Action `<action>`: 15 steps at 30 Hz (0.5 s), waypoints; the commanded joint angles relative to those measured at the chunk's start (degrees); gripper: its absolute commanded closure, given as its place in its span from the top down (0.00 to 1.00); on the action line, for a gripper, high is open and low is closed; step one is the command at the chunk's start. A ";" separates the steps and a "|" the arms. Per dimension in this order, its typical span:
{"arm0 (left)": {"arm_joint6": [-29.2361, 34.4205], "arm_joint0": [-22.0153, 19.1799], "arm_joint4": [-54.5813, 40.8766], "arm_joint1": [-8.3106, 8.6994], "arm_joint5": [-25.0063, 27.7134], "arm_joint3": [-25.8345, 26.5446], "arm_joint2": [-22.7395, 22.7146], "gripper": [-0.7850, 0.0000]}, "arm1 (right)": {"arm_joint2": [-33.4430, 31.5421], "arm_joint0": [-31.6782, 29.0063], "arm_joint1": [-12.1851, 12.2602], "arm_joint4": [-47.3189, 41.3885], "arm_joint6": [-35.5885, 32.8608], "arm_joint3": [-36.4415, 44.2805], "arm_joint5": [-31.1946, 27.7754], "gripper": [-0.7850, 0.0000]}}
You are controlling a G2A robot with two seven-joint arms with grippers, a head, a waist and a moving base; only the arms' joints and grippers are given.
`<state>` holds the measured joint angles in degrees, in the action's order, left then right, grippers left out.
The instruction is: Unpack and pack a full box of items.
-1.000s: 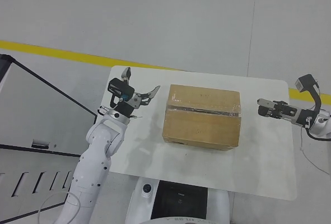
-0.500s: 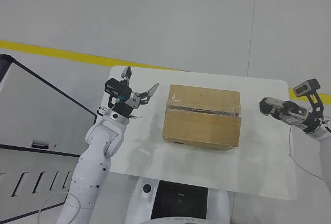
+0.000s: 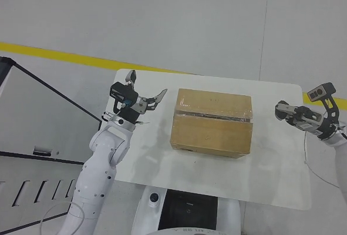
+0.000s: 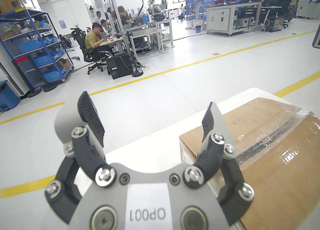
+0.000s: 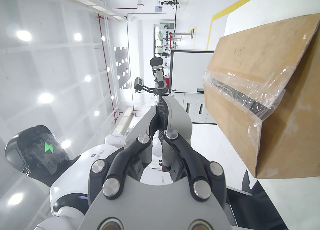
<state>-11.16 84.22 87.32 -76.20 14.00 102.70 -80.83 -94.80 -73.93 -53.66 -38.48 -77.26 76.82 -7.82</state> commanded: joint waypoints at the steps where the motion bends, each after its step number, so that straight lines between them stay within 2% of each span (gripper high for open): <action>1: 0.00 0.00 0.00 0.00 0.00 0.00 0.00 1.00 | 0.00 0.00 0.00 -0.01 0.00 -0.01 0.00 0.00; 2: 0.00 0.00 0.00 0.00 0.00 0.00 0.00 1.00 | 0.00 0.00 0.00 -0.01 0.00 -0.01 0.00 0.00; 3: 0.00 0.00 0.00 0.00 0.00 0.00 0.00 1.00 | 0.22 -0.03 -0.05 -0.36 -0.05 0.08 0.02 1.00; 4: 0.00 0.00 0.00 0.00 0.00 0.00 0.00 1.00 | 0.96 -0.38 -0.20 -1.09 -0.22 0.53 0.00 1.00; 6: 0.00 0.00 0.00 0.00 0.00 0.00 0.00 1.00 | 3.38 -1.39 -0.40 4.53 2.94 -3.27 -2.49 1.00; 8: 0.00 0.00 0.00 0.00 0.00 0.00 0.00 1.00 | 5.20 -1.41 -0.78 4.51 4.10 -4.73 -3.44 1.00; 15: 0.00 0.00 0.00 0.00 0.00 0.00 0.00 1.00 | 4.09 -0.67 -0.54 3.94 3.91 -7.54 -4.36 1.00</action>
<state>-11.16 84.22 87.32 -76.20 14.00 102.70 -80.83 -90.74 -74.77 -54.20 -34.61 -73.51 69.67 -12.07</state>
